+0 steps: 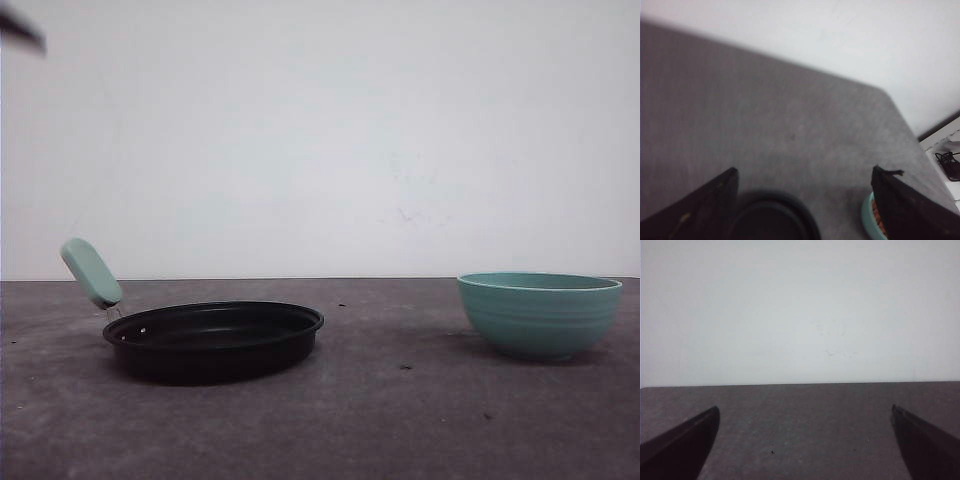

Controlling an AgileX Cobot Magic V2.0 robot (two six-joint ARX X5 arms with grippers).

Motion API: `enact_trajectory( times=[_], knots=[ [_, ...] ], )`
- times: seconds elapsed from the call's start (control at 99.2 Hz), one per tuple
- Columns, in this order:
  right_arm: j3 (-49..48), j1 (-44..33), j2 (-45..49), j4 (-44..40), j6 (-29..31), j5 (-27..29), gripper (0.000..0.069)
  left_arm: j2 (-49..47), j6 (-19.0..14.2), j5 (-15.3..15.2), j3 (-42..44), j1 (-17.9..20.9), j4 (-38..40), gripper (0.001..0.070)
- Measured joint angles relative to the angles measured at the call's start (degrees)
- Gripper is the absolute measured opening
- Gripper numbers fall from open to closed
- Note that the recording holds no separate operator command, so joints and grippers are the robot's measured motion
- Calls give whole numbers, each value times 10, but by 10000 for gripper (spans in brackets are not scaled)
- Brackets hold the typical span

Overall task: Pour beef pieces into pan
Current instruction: 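Lower the left gripper and grasp the pale green pan handle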

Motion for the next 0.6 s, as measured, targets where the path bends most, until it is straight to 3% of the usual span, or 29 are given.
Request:
enact_trajectory(
  times=[0.161, 0.262, 0.595],
  knots=[
    [0, 0, -2, -25, 0, 0, 684, 42, -77, 0, -135, 0, 94, 525],
    [0, 0, -2, -42, 0, 0, 684, 97, -112, 1, -162, 0, 125, 580],
    [0, 0, -1, -65, 0, 0, 684, 280, -147, 21, -161, 0, 262, 606]
  ],
)
